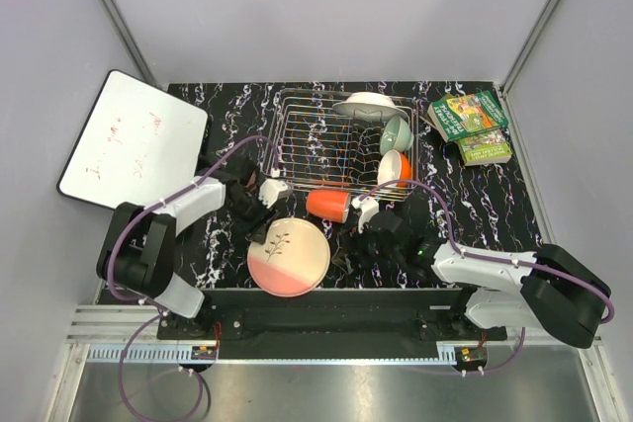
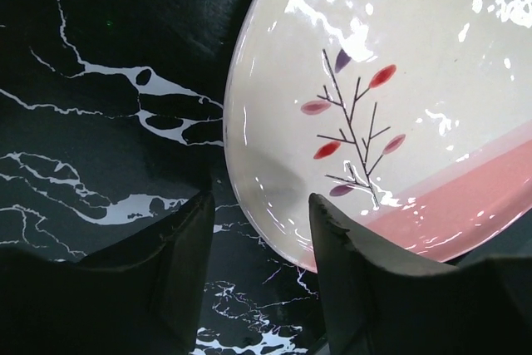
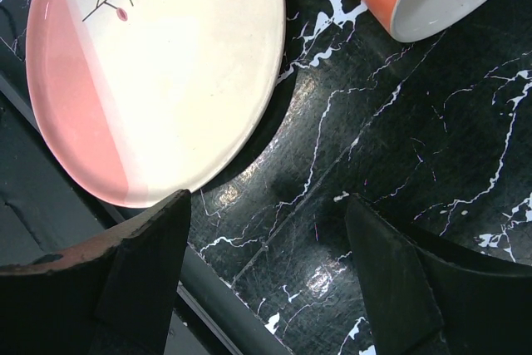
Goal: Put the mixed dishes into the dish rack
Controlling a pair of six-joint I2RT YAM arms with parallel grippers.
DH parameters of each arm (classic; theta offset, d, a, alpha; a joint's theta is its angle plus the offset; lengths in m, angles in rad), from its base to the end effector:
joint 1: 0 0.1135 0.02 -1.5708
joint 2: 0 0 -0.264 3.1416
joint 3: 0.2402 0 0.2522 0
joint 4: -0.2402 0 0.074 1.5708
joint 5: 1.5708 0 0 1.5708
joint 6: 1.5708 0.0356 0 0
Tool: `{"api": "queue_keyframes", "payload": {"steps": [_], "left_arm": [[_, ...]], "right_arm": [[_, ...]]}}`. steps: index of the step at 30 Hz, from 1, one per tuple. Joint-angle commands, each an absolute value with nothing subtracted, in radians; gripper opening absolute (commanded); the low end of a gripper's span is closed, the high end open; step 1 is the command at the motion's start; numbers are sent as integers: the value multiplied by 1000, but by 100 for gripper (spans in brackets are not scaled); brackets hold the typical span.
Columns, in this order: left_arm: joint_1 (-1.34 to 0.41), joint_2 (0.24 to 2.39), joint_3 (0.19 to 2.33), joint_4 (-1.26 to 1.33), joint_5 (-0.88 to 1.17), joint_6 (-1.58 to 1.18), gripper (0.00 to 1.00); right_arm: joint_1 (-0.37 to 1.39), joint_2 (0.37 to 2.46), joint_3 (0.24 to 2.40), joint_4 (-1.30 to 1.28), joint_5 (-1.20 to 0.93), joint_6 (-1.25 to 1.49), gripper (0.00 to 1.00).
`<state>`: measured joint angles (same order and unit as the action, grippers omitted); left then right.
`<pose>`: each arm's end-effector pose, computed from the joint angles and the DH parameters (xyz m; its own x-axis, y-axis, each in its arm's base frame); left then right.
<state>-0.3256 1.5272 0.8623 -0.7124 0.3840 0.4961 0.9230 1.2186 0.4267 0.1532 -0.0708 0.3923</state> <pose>0.2410 -0.0954 0.1683 -0.6440 0.6832 -0.3441 0.7634 0.6029 -0.2318 0.1378 0.1862 0.1638 -0.6496 -0.2264 -0.7258 -0.6291 0.6961 0.3459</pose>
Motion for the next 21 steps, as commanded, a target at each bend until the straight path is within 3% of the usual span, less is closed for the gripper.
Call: {"api": "queue_keyframes", "payload": {"steps": [1, 6, 8, 9, 13, 21], "left_arm": [[-339, 1558, 888, -681, 394, 488, 53], [-357, 1592, 888, -667, 393, 477, 52], [-359, 1597, 885, -667, 390, 480, 47], [-360, 1597, 884, -667, 387, 483, 35], [-362, 1597, 884, -670, 390, 488, 6], [-362, 1603, 899, -673, 397, 483, 0]], "right_arm": [[933, 1210, 460, 196, -71, 377, 82], [933, 1206, 460, 192, -71, 376, 82], [934, 1203, 460, 192, -69, 376, 82], [933, 1206, 459, 192, -69, 376, 82], [933, 1210, 462, 195, -66, 377, 82], [934, 1224, 457, 209, -72, 367, 82]]}}
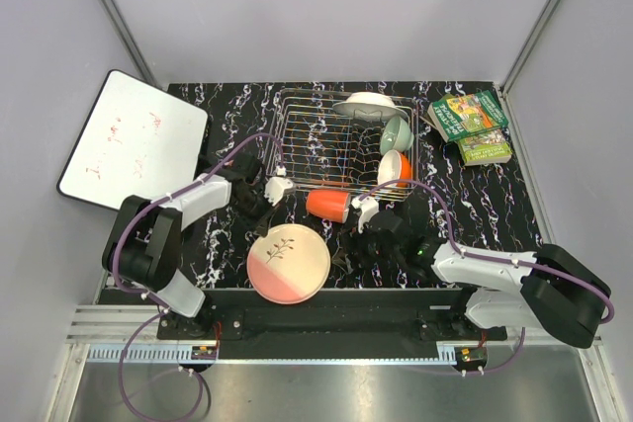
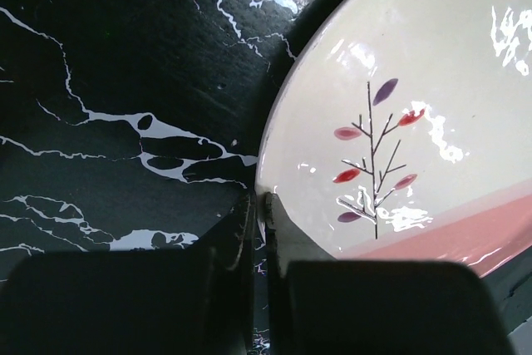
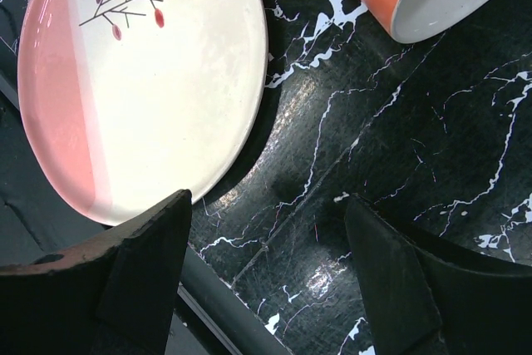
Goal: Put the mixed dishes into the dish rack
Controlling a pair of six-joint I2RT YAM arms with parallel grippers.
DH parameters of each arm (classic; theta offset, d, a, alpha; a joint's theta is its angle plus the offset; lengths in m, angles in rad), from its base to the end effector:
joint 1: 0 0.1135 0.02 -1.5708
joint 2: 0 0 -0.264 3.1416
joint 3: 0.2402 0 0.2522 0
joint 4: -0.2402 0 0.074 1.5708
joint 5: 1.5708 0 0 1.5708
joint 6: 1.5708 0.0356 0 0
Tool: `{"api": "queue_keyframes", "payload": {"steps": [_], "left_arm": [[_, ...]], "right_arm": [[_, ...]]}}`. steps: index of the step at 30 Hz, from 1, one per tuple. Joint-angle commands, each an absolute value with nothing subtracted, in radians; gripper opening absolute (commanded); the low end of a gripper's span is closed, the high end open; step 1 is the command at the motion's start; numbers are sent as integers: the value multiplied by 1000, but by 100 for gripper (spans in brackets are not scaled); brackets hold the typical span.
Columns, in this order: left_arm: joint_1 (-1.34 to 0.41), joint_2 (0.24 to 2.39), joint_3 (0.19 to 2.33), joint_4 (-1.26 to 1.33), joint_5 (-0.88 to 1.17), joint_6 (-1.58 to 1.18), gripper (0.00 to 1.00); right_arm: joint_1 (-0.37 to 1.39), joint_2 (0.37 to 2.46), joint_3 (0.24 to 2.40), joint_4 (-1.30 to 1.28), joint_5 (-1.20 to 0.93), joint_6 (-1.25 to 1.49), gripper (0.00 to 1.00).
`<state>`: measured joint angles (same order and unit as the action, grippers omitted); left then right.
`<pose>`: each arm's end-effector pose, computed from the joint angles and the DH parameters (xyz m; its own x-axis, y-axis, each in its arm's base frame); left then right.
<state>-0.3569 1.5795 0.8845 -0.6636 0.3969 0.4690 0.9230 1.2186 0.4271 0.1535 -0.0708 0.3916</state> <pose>0.2495 -0.1077 0.1623 -0.6369 0.6824 -0.3587 0.7695 0.5911 -0.2419 0.1378 0.1863 0.1640 -0.6489 -0.2265 -0.7264 -0.6297 0.6957 0.3455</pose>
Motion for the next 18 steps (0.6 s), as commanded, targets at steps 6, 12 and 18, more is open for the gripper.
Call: {"api": "queue_keyframes", "payload": {"steps": [6, 12, 18], "left_arm": [[-374, 1589, 949, -701, 397, 480, 0], [-400, 1520, 1015, -750, 376, 486, 0], [-425, 1476, 1023, -765, 356, 494, 0]], "right_arm": [[933, 1282, 515, 247, -113, 307, 87], [933, 1394, 591, 294, -204, 288, 88], [931, 1437, 601, 325, -225, 259, 88]]}}
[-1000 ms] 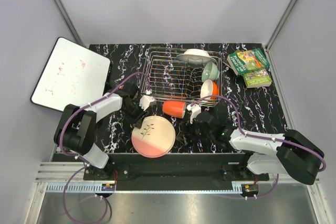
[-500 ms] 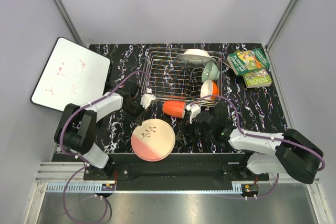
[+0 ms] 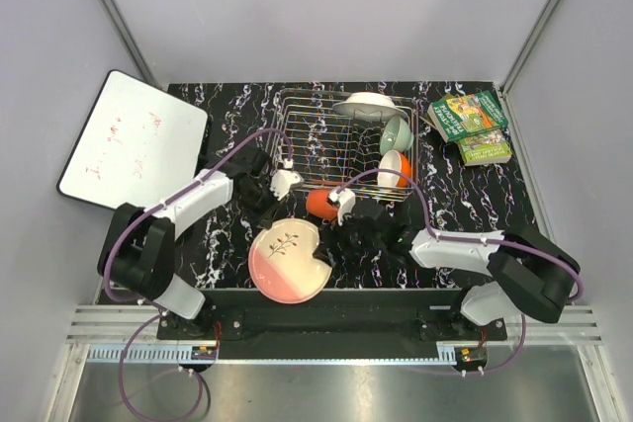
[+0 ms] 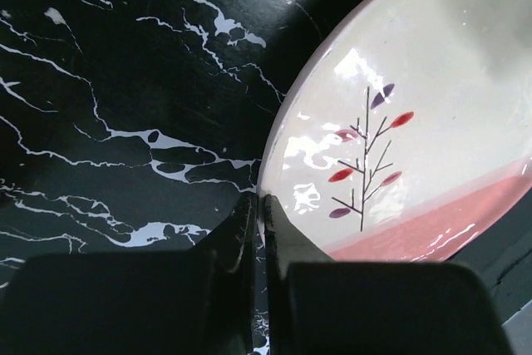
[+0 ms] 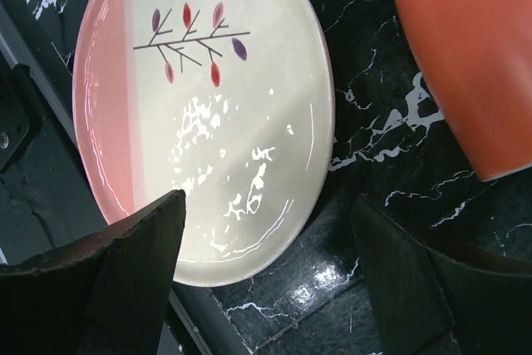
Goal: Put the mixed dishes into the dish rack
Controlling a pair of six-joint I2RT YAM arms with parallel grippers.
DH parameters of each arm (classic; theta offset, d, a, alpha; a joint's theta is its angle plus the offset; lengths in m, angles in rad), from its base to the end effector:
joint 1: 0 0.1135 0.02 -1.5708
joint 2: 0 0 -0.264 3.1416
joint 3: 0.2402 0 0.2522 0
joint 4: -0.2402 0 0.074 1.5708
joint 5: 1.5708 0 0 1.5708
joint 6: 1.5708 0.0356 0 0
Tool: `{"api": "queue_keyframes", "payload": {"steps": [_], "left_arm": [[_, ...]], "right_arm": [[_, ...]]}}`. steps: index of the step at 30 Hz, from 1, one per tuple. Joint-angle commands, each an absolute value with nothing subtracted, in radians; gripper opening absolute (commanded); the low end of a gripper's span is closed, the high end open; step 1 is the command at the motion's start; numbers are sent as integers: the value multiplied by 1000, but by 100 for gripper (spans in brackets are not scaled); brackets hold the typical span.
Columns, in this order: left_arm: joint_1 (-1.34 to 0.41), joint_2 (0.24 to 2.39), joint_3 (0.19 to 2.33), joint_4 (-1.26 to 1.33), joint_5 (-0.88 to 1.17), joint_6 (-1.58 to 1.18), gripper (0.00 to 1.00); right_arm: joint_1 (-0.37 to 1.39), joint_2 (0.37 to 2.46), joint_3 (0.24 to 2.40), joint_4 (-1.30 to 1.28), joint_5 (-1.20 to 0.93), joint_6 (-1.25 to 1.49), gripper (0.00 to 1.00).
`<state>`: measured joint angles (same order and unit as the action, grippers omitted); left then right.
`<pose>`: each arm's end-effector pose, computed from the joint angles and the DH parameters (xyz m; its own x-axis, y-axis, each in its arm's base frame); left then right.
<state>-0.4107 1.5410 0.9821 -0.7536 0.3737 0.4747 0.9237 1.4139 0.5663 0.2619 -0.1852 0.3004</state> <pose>0.2506 -0.1233 0.1948 -0.5794 0.7165 -0.3885 0.8118 0.5496 -0.1972 0.1616 0.2247 0.1701 -0.5778 -0.2822 -0.7659 -0.7388 0.5796 0.3438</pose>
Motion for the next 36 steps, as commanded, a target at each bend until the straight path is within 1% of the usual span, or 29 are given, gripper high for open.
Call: {"api": "queue_keyframes", "payload": {"steps": [1, 8, 12, 16, 19, 22, 23, 26, 28, 29, 30, 32, 33, 36], "left_arm": [[-431, 1471, 1022, -765, 350, 495, 0], [-453, 1437, 1017, -765, 333, 503, 0], [-468, 1437, 1032, -764, 327, 500, 0], [-488, 1443, 1040, -765, 319, 494, 0], [-497, 1442, 1045, -762, 310, 492, 0], [-503, 1442, 1055, -761, 305, 488, 0], [-505, 1442, 1057, -762, 305, 488, 0], [-512, 1443, 1068, -759, 299, 488, 0], [-518, 1443, 1077, -761, 296, 485, 0], [-520, 1445, 1081, -759, 296, 482, 0], [-525, 1445, 1086, -761, 295, 480, 0], [-531, 1445, 1089, -759, 293, 476, 0], [-537, 1443, 1092, -759, 288, 476, 0], [-548, 1443, 1098, -761, 279, 474, 0]], "right_arm": [[930, 1442, 604, 328, -227, 256, 88], [890, 1480, 601, 362, -282, 253, 88], [873, 1520, 621, 386, -382, 238, 88], [864, 1577, 672, 387, -485, 221, 85], [853, 1615, 693, 387, -551, 218, 81], [841, 1635, 703, 393, -587, 222, 72], [838, 1637, 703, 397, -606, 225, 68], [822, 1644, 703, 405, -638, 229, 61], [810, 1652, 703, 410, -650, 232, 55], [807, 1654, 703, 416, -664, 238, 51], [804, 1658, 704, 417, -672, 239, 42], [799, 1663, 709, 417, -687, 242, 31], [801, 1666, 715, 414, -692, 242, 23], [795, 1684, 732, 400, -718, 244, 11]]}}
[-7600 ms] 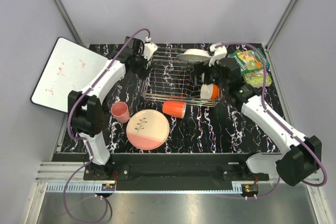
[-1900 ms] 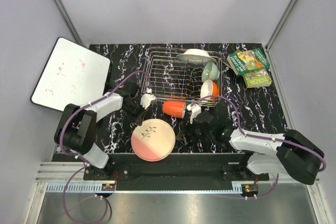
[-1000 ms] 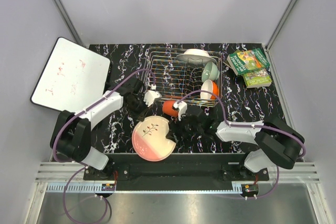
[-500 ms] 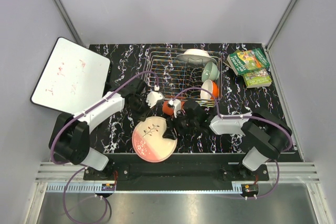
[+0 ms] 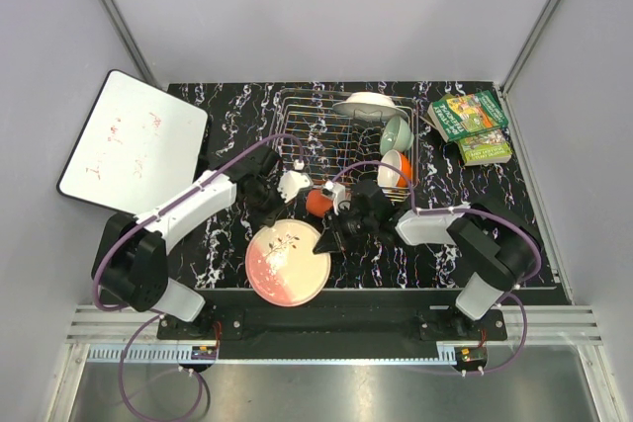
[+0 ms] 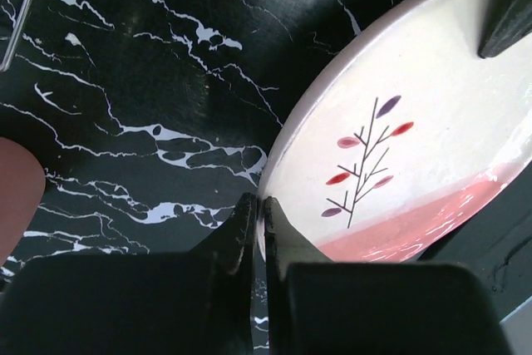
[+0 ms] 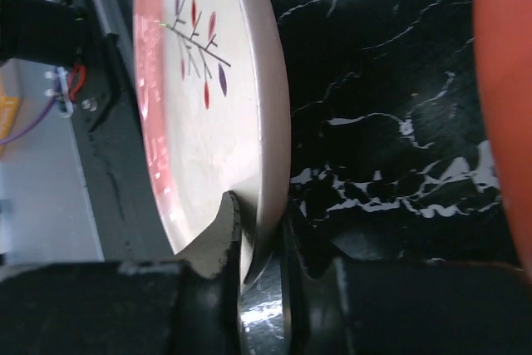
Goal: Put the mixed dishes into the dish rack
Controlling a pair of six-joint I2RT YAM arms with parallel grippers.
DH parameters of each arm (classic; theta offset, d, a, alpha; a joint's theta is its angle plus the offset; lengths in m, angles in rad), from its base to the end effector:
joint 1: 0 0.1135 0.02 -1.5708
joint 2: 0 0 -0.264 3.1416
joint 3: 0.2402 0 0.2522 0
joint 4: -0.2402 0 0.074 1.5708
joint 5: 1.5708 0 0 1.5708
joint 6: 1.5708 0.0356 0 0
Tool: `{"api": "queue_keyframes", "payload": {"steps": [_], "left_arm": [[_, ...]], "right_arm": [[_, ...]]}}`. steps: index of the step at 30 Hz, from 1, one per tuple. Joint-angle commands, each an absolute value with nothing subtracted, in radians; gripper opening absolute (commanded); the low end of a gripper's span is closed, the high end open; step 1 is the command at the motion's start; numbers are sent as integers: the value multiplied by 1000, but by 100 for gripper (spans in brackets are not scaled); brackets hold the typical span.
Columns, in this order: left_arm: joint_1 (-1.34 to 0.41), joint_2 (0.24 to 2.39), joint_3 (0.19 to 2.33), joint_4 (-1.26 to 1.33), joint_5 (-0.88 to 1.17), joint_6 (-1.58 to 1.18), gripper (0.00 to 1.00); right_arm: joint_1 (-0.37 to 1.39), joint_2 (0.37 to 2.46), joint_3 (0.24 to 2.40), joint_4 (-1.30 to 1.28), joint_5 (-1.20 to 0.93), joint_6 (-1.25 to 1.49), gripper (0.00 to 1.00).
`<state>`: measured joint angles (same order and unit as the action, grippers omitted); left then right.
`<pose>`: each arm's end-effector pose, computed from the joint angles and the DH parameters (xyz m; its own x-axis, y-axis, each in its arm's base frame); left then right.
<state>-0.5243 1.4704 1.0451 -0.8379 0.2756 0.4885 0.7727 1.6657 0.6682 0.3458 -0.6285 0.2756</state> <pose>0.2325 -0.1457 0.2266 -0.4690 0.7929 -0.3891 0.8756 0.4752 -0.0869 0.2074 0.2314 0.1407 -0.6627 -0.3386 -0.6680 -0.7472 0.3586 0.5595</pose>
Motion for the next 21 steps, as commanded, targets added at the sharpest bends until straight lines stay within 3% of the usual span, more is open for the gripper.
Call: {"api": "queue_keyframes", "payload": {"steps": [1, 2, 18, 20, 21], "left_arm": [[-549, 1442, 1101, -759, 278, 472, 0], [-549, 1442, 1104, -759, 275, 471, 0], [-549, 1463, 1172, -755, 259, 433, 2], [-549, 1459, 1187, -755, 243, 431, 18], [-549, 1450, 1196, -758, 233, 430, 32]], "right_arm": [[792, 1692, 735, 399, -725, 244, 4], [788, 1695, 738, 394, -738, 244, 0], [770, 1623, 706, 422, -744, 287, 0], [769, 1580, 703, 414, -717, 288, 0], [769, 1559, 703, 402, -680, 272, 0]]}}
